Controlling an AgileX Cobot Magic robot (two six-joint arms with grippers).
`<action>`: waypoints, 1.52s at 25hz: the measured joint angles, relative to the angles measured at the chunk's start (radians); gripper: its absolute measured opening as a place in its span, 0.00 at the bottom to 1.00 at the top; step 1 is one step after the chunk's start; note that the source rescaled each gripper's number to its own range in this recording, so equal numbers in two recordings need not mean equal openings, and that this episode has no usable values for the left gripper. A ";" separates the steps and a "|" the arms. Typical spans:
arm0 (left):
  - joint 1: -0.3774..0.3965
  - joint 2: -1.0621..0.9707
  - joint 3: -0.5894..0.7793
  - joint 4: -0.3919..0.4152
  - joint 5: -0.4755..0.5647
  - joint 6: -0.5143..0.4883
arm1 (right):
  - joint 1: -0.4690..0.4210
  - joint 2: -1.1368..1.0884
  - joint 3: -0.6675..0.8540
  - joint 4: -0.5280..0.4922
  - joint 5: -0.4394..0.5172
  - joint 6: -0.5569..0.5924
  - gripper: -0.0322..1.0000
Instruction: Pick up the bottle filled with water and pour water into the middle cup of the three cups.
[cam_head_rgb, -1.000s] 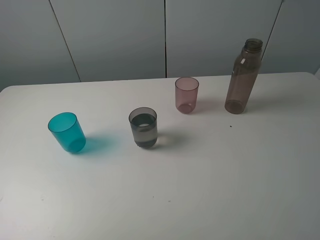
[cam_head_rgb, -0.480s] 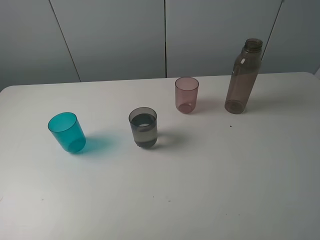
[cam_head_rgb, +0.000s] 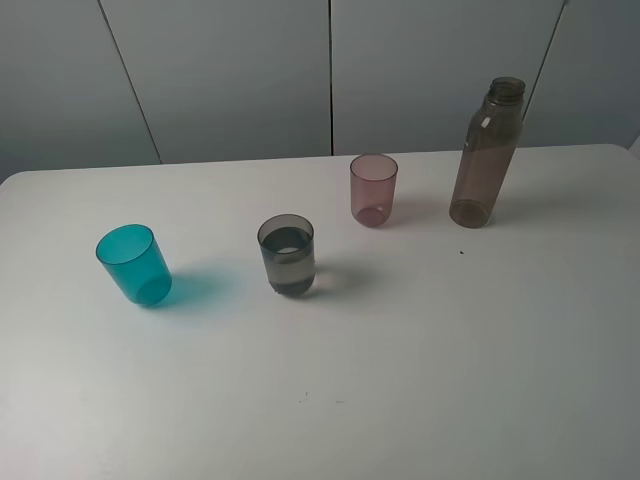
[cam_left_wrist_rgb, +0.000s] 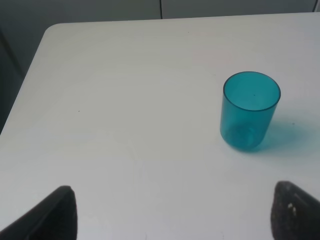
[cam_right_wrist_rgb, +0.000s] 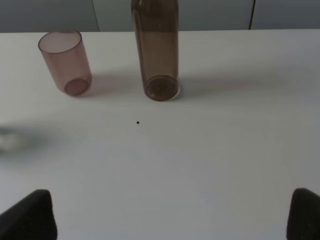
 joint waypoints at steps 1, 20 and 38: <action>0.000 0.000 0.000 0.000 0.000 0.000 | 0.000 0.000 0.000 0.000 0.000 0.000 1.00; 0.000 0.000 0.000 0.000 0.000 0.000 | 0.000 0.000 0.000 0.000 0.000 0.002 1.00; 0.000 0.000 0.000 0.000 0.000 0.000 | 0.000 0.000 0.000 0.000 -0.002 0.006 1.00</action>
